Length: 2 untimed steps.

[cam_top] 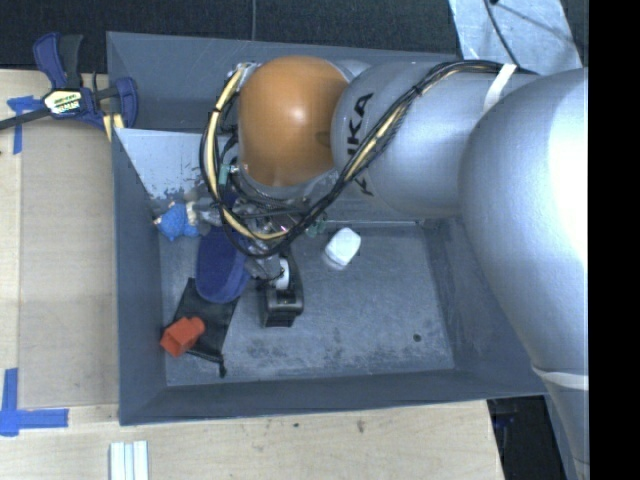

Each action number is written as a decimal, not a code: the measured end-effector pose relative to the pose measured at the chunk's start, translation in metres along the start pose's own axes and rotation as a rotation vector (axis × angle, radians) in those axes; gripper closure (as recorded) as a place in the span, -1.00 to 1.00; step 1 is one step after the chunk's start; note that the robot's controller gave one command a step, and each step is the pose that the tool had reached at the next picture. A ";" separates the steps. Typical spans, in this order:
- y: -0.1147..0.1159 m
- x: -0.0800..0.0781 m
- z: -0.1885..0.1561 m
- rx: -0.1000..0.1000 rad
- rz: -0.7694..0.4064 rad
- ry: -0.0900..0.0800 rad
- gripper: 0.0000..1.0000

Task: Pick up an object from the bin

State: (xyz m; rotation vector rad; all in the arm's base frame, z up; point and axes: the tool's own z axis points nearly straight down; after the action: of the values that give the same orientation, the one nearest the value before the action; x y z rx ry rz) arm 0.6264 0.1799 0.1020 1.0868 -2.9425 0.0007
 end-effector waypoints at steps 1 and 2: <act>0.004 0.002 -0.005 0.001 -0.090 -0.005 -1.00; 0.000 0.001 0.004 0.004 -0.200 -0.013 -1.00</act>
Offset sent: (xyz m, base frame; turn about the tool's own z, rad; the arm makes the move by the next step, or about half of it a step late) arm -0.0051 0.0020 0.0028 -0.0935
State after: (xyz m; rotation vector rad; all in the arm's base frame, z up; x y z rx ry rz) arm 0.6253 0.1796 0.0985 1.3805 -2.8316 -0.0018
